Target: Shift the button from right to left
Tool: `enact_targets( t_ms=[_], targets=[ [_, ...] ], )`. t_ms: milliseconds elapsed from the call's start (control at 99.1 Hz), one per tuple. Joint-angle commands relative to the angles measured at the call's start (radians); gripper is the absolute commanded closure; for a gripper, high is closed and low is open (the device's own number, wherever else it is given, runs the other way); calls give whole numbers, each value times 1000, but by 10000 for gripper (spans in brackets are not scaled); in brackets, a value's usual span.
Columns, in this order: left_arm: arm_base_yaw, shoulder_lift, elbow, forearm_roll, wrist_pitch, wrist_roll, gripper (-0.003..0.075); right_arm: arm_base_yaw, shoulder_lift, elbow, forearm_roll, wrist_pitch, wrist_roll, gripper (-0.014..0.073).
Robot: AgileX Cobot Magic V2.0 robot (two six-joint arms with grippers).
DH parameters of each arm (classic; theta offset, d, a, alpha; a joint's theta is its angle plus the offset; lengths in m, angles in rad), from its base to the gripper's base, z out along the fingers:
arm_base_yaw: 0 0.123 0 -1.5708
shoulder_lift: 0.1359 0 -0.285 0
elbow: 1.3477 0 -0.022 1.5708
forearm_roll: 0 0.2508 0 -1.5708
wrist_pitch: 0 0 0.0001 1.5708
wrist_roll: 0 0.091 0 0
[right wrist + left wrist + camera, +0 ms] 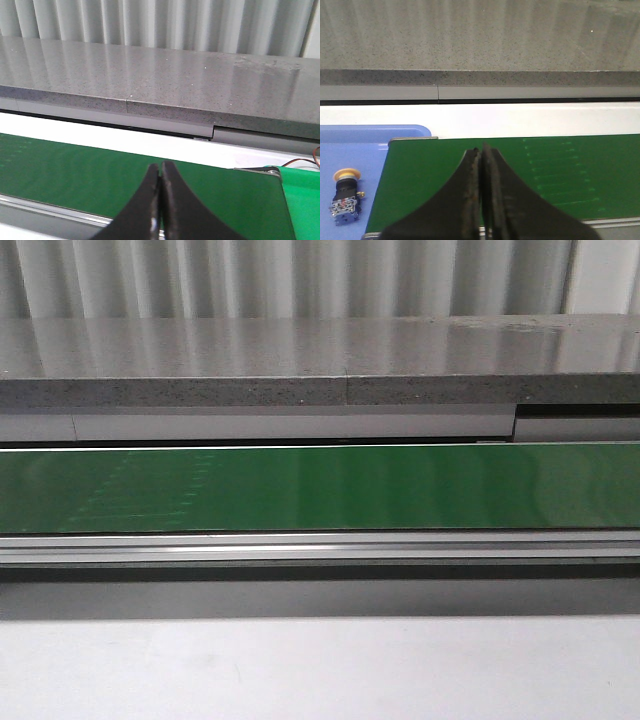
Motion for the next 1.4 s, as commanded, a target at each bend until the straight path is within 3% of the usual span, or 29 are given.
enact_targets(
  t_ms=[0,232,434,898,959,1392],
  targets=[
    [-8,-27,0,-17,-91,-9,740,4,7,-21,11,-81,-4,659],
    [-8,-123,123,71,-244,-22,740,4,7,-21,11,-81,-4,659],
    [-8,-219,224,332,-316,-308,740,4,7,-21,11,-81,-4,659],
    [-8,-506,535,325,-444,-308,740,4,7,-21,11,-81,-4,659],
    [-9,-502,528,320,-392,-308,740,4,7,-21,11,-78,-4,659],
    [-12,-502,531,320,-400,-308,740,4,10,-21,11,-78,-4,659]
  ],
)
